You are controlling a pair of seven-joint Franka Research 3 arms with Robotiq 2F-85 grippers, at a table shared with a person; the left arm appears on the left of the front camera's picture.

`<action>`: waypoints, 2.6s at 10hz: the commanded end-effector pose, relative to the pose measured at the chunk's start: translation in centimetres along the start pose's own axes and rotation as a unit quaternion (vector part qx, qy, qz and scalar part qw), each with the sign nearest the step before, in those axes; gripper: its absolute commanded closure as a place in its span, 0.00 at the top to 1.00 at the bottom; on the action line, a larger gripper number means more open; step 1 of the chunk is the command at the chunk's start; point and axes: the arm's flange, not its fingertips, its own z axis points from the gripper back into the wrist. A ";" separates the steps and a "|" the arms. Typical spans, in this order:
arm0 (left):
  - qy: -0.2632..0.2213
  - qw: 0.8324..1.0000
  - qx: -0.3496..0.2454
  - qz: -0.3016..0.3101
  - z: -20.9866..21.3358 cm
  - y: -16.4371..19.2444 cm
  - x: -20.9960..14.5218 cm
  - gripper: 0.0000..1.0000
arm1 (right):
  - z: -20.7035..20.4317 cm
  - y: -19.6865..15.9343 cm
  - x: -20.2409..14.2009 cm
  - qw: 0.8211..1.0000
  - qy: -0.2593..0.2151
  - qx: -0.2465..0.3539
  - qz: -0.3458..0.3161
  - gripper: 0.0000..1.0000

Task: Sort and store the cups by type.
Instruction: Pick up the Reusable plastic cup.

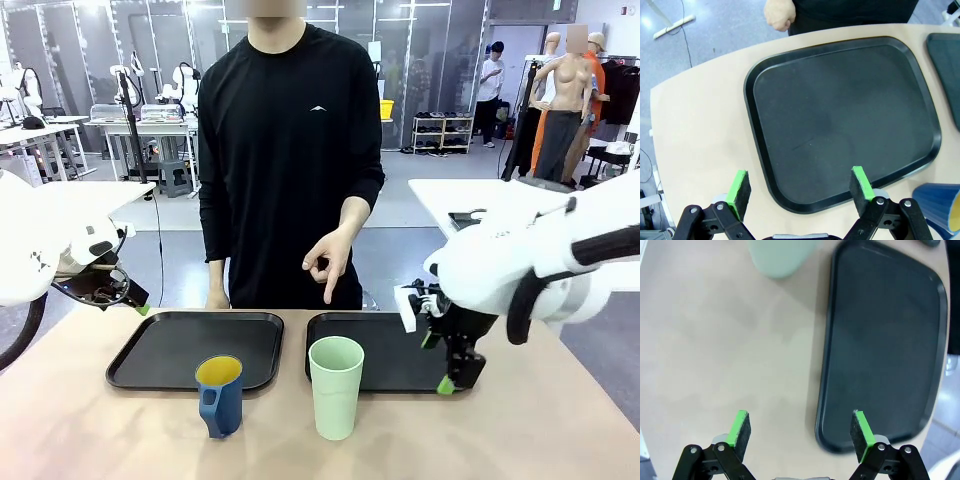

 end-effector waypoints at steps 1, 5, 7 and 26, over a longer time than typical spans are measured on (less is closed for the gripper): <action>-0.001 1.000 0.000 0.000 0.1 0.0 0.1 1.00 | -2.3 0.4 -0.3 0.995 -0.091 0.011 0.045 1.00; -0.001 1.000 0.000 0.000 0.1 0.0 0.1 1.00 | -6.0 2.3 0.0 0.965 -0.252 0.022 0.062 1.00; -0.001 1.000 0.000 0.000 0.1 0.0 0.1 1.00 | -7.3 3.2 -0.7 0.944 -0.324 0.027 0.061 1.00; -0.001 1.000 0.000 0.000 0.1 0.0 0.1 1.00 | -10.5 -0.2 -2.8 0.867 -0.495 0.035 -0.052 1.00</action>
